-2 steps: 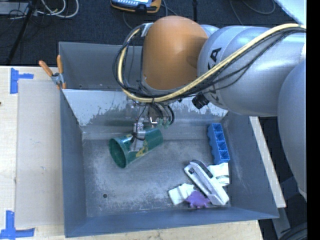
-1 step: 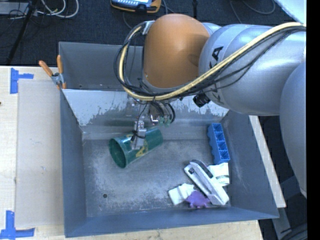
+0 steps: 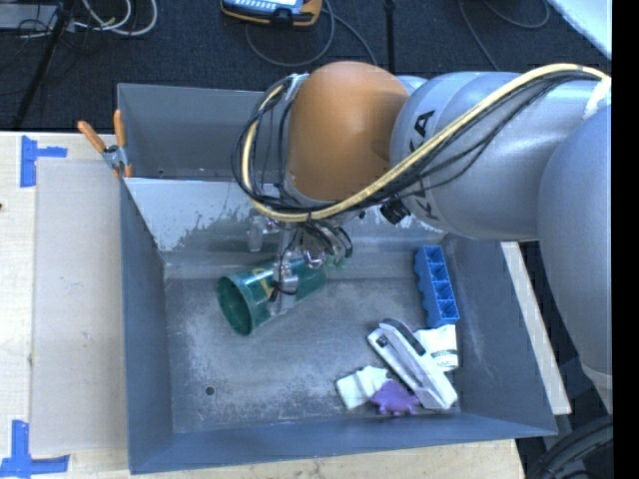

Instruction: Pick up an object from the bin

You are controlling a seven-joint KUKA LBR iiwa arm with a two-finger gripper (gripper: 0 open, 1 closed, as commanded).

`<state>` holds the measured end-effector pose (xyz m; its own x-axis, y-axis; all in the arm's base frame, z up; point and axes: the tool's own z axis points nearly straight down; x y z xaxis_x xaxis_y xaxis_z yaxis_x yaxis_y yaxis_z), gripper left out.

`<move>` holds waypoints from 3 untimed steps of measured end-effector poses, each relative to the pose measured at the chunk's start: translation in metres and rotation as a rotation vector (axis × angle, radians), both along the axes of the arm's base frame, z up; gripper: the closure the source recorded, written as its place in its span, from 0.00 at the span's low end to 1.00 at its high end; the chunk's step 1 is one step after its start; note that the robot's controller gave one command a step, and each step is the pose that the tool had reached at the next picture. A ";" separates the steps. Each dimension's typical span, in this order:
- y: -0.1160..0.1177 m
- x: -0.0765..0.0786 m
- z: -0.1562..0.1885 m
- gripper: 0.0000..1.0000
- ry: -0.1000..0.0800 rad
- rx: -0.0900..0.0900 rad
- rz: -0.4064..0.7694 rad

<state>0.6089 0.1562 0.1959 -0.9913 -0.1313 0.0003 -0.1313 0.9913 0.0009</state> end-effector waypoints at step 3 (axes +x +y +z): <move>-0.058 0.011 -0.117 0.00 0.000 -0.001 0.379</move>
Offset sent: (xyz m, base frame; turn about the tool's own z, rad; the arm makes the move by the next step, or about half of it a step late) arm 0.0103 -0.0443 -0.0593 -0.2971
